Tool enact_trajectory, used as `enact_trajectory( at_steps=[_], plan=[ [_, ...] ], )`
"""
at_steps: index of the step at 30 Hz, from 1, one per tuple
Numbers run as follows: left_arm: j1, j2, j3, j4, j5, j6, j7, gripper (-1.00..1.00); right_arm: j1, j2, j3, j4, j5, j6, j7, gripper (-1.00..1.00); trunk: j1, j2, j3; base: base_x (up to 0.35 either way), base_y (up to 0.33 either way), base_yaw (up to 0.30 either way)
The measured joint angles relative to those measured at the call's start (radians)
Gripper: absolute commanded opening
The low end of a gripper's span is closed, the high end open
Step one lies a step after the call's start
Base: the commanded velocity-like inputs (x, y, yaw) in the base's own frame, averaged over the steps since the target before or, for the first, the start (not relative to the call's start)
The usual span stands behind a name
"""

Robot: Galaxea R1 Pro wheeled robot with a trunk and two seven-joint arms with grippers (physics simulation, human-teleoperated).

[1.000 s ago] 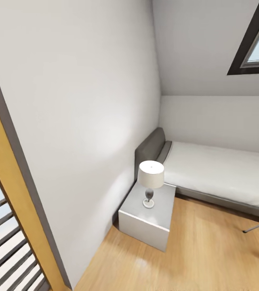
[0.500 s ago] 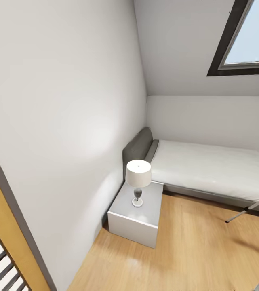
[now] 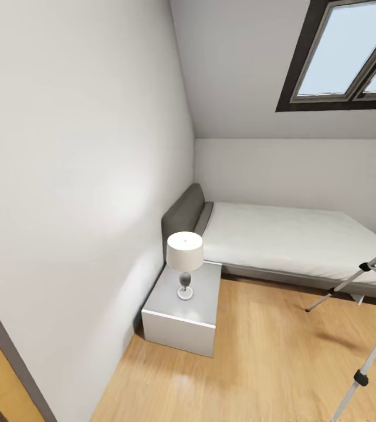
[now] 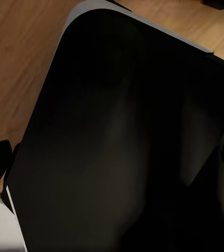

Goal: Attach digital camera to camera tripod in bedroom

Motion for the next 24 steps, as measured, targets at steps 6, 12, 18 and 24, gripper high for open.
enact_trajectory(
  at_steps=[6,12,18,24],
  plan=[
    [0.0,0.0,0.0,0.0,0.0,0.0,0.0,1.0,0.0,0.0,0.0,0.0,0.0,0.0,0.0,1.0,0.0,0.0,0.0,0.0,0.146,-0.137],
    [0.0,0.0,0.0,0.0,0.0,0.0,0.0,1.0,0.0,0.0,0.001,0.0,0.0,0.001,0.0,1.0,0.0,0.0,0.0,0.0,0.065,-0.024],
    [0.0,0.0,0.0,0.0,0.0,0.0,0.0,1.0,0.0,0.0,0.001,0.0,0.0,0.0,0.0,1.0,0.0,0.0,0.0,0.0,0.014,-0.005],
    [0.0,0.0,0.0,0.0,0.0,0.0,0.0,1.0,0.0,0.0,0.0,0.0,0.0,0.001,0.0,1.0,0.0,0.0,0.0,0.0,0.139,-0.001]
  ],
)
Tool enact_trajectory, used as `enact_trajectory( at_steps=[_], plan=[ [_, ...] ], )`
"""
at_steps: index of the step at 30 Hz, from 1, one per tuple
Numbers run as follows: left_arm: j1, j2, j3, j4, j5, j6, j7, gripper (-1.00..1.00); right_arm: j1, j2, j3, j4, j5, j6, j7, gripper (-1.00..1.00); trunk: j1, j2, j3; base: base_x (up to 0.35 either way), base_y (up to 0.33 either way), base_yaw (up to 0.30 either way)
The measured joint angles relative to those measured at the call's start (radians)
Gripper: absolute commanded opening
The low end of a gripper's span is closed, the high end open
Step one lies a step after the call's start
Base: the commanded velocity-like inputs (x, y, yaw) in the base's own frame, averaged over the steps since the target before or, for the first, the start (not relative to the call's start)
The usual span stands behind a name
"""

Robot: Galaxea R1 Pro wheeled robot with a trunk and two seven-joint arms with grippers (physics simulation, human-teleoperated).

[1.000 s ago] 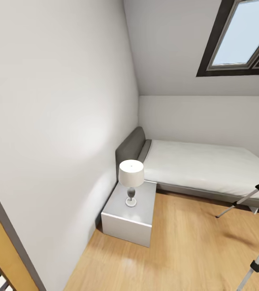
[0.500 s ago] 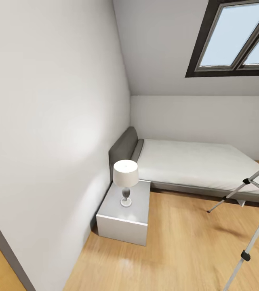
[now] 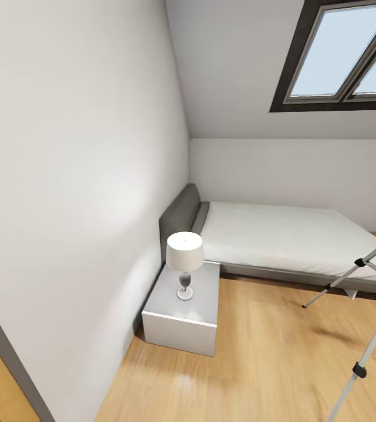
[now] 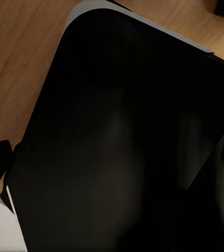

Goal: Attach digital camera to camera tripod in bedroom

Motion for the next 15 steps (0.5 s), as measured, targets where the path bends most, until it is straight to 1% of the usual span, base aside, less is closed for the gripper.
enact_trajectory(
  at_steps=[5,15],
  plan=[
    [-0.001,0.0,0.0,0.0,0.0,0.0,0.0,1.0,0.0,-0.002,-0.001,0.0,0.0,-0.002,0.001,1.0,0.0,0.0,0.0,0.0,0.111,0.0],
    [0.0,0.0,0.0,0.0,0.0,0.0,0.0,1.0,0.0,-0.003,-0.001,0.0,0.0,-0.002,0.001,1.0,0.0,0.0,0.0,0.0,0.017,0.0]
  ],
)
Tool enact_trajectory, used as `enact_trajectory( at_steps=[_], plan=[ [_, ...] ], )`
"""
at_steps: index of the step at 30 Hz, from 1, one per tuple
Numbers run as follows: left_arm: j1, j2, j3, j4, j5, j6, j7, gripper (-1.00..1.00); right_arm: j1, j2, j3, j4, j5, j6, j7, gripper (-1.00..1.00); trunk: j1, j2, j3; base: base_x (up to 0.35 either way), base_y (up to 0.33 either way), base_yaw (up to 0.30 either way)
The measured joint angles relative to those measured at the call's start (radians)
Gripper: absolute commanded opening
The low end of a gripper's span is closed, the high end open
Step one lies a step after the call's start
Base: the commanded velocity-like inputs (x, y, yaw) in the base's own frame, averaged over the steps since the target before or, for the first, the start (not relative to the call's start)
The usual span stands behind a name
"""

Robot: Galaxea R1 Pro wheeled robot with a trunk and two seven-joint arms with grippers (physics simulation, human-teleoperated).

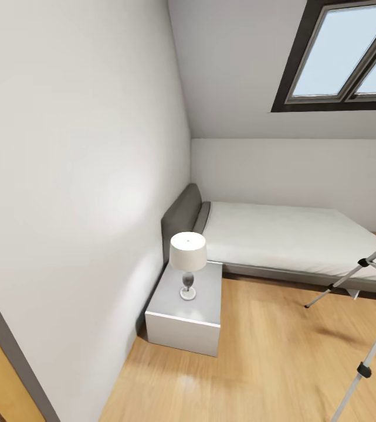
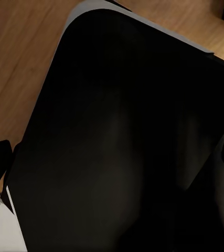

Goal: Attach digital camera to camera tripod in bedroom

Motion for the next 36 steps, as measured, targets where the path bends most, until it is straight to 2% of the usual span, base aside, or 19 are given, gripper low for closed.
enact_trajectory(
  at_steps=[20,36],
  plan=[
    [0.0,0.0,0.0,0.0,0.0,0.0,0.0,1.0,0.0,0.001,0.0,0.0,0.0,-0.001,0.0,1.0,0.0,0.0,0.0,0.0,0.21,-0.005],
    [0.0,0.0,0.0,0.0,0.0,0.0,0.0,1.0,0.0,0.003,0.0,0.0,0.0,0.007,-0.001,1.0,0.0,0.0,0.0,0.0,0.006,-0.214]
  ],
)
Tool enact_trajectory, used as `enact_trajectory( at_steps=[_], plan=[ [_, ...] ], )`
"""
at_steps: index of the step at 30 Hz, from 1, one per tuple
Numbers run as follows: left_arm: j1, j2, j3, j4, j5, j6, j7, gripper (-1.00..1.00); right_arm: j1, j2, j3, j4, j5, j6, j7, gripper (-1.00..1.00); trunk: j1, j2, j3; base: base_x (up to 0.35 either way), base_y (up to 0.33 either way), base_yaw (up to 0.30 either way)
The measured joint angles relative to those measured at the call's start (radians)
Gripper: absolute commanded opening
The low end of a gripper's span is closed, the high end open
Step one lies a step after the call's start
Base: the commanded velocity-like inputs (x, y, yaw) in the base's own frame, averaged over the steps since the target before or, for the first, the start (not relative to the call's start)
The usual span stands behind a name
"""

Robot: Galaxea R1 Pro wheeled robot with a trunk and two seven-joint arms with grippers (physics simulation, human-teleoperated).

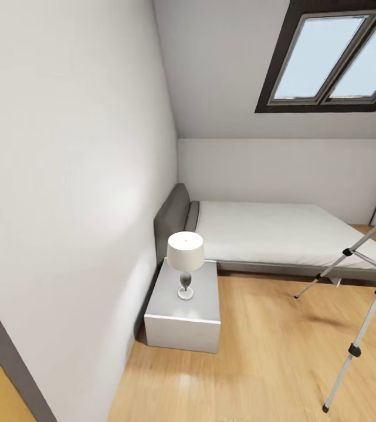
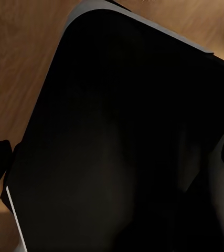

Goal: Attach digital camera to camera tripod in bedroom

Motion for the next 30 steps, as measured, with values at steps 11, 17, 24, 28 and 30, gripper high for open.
enact_trajectory(
  at_steps=[11,17,24,28,30],
  plan=[
    [0.0,0.0,0.0,0.0,0.0,0.0,0.0,1.0,0.0,0.0,0.0,0.0,0.0,0.0,0.0,1.0,0.0,0.0,0.0,0.0,0.0,-0.243],
    [0.0,0.0,0.0,0.0,0.001,0.0,0.0,1.0,0.0,0.0,0.0,0.0,0.0,0.0,0.0,1.0,0.0,0.0,0.0,0.0,0.0,-0.243],
    [0.0,0.0,0.0,0.0,0.001,0.0,0.0,1.0,0.0,-0.001,0.0,0.0,-0.001,0.0,0.0,1.0,0.0,0.0,0.0,0.0,0.0,-0.243],
    [0.0,-0.001,0.0,0.0,0.0,0.0,0.0,1.0,0.0,-0.001,0.0,0.0,-0.001,0.0,0.0,1.0,0.0,0.0,0.0,0.0,0.0,-0.243],
    [0.0,-0.001,0.0,0.0,0.0,0.0,0.0,1.0,0.0,-0.001,0.0,0.0,-0.001,0.0,0.0,1.0,0.0,0.0,0.0,0.0,0.0,-0.243]
  ],
)
